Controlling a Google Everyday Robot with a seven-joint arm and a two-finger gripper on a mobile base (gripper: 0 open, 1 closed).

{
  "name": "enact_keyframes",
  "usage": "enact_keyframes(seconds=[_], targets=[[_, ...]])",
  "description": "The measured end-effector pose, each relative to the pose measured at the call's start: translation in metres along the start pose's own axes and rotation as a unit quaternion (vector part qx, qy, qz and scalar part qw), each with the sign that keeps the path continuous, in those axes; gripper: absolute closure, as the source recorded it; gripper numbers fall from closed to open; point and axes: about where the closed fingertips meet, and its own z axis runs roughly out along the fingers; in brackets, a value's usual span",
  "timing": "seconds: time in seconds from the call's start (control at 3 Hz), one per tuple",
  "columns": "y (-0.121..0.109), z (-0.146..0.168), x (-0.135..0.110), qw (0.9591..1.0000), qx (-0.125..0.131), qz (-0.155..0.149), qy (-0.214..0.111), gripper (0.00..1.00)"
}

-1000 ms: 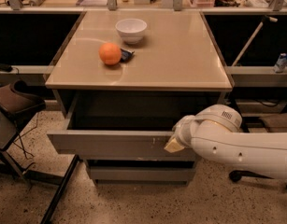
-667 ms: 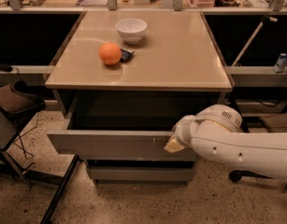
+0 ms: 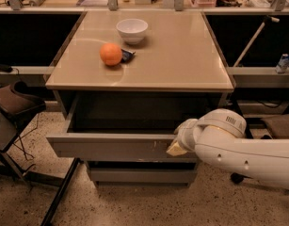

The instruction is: Open top drawer

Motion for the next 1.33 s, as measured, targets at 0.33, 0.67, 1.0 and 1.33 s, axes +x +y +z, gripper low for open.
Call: enact_keyframes(seconds=[0.33, 0.67, 1.0, 1.33], targets=[[0.0072, -0.0049, 0.0042, 1.0, -0.001, -0.001, -0.003, 1.0], [0.0077, -0.0064, 0.003, 1.0, -0.001, -0.001, -0.003, 1.0], [0.0154, -0.0122, 0.0058, 1.0, -0.004, 0.003, -0.005, 1.0], [0.0148, -0.0135, 0.0056, 1.0, -0.003, 0.002, -0.004, 1.0]])
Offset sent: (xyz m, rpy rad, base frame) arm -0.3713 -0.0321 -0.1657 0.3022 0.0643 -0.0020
